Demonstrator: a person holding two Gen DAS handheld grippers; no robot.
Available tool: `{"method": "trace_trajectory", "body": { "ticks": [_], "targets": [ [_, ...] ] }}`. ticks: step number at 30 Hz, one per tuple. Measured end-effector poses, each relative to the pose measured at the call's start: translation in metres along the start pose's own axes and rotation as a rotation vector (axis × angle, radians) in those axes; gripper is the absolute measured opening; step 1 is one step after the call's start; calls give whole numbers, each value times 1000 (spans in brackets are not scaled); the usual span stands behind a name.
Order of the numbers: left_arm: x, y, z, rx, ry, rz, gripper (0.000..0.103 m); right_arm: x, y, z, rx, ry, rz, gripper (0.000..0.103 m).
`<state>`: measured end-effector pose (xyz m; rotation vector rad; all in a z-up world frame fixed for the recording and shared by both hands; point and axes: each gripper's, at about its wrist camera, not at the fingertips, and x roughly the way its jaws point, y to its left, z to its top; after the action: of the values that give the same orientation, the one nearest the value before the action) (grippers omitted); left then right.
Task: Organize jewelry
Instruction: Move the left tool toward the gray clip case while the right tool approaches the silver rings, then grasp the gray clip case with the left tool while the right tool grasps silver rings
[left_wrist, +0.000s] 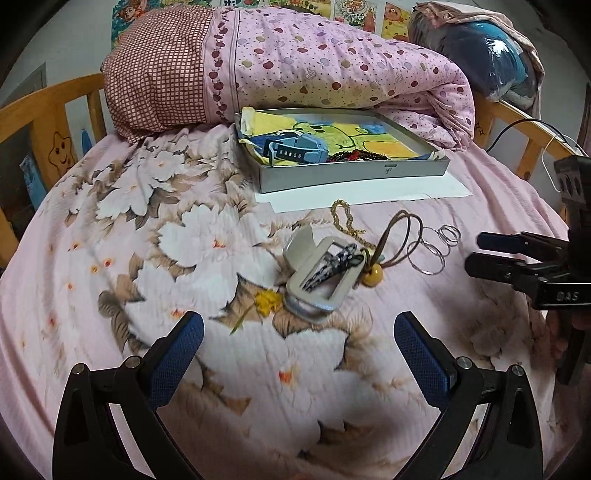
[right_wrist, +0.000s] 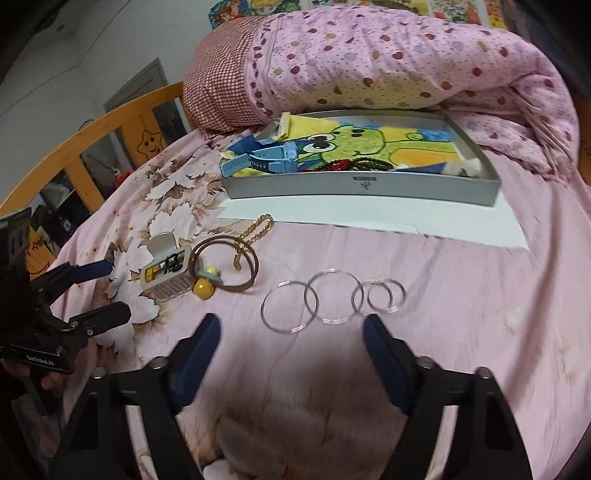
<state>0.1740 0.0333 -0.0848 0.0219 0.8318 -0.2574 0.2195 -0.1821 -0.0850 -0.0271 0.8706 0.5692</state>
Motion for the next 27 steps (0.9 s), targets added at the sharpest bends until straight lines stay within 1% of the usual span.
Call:
{"method": "trace_trajectory", "body": {
  "ticks": [2,4,7,8,11,12,13,15,18,20,22,23,27],
  "targets": [
    [3,1,4,3,-5,-12,101,6,0,4,-21,10,12,66],
    [4,0,7,14,-14,-16,101,14,1,8,-50,28,26,57],
    [7,-2,11,33,-21,-27,100,24,6,12,-102,50,33,51],
    [8,-3,12,41,-23,-30,98,26,7,12,-112,53,30,50],
    [13,-5,14,61,-17,-36,89,35,5,15,-115,68,14,47],
    [15,-5,15,63,-15,-38,84,38,4,15,-109,76,9,47],
    [17,-5,16,63,-13,-41,79,42,3,15,-106,90,2,43],
    [22,-3,17,60,8,-51,64,47,3,12,-112,110,-8,38],
    [26,-2,16,60,22,-62,52,46,6,4,-136,111,-28,32],
    [26,-2,15,69,21,-69,48,45,7,2,-132,107,-38,26],
    [25,-5,15,78,17,-80,42,43,5,0,-108,103,-42,17],
    [24,-7,15,88,16,-85,38,43,4,-1,-99,101,-45,14],
    [23,-12,14,121,10,-75,37,40,8,-3,-75,100,-47,8]
  ]
}}
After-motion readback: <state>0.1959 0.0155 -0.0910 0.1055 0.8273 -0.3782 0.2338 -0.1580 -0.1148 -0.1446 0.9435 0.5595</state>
